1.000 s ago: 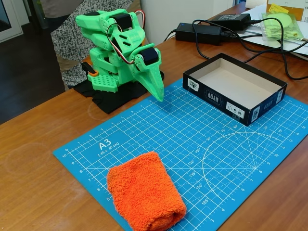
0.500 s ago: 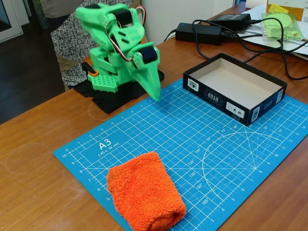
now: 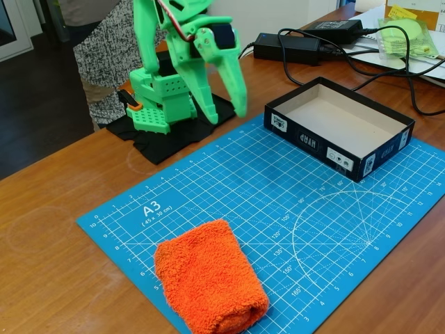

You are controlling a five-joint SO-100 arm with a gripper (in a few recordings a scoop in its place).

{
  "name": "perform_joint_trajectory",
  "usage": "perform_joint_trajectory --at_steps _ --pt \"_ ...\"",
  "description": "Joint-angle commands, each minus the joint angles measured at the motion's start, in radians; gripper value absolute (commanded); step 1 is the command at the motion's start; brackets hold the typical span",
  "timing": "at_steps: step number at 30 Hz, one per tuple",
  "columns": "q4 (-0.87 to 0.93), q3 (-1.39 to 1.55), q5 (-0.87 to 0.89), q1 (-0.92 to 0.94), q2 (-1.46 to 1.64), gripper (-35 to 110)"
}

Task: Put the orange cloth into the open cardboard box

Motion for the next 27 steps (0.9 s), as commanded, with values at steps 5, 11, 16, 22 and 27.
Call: perform_joint_trajectory --at_steps 5,11,16,22,27 --pt "0.034 -0.259 -0.440 0.129 -0.272 33" --pt "-0.044 -0.403 -0.629 0.213 -0.488 35" --pt "-0.074 -0.538 -0.739 0.256 -0.666 40" --pt "-0.087 -0.577 -0.723 0.227 -0.810 42" --pt "-0.291 -0.431 -0.673 0.192 -0.856 42"
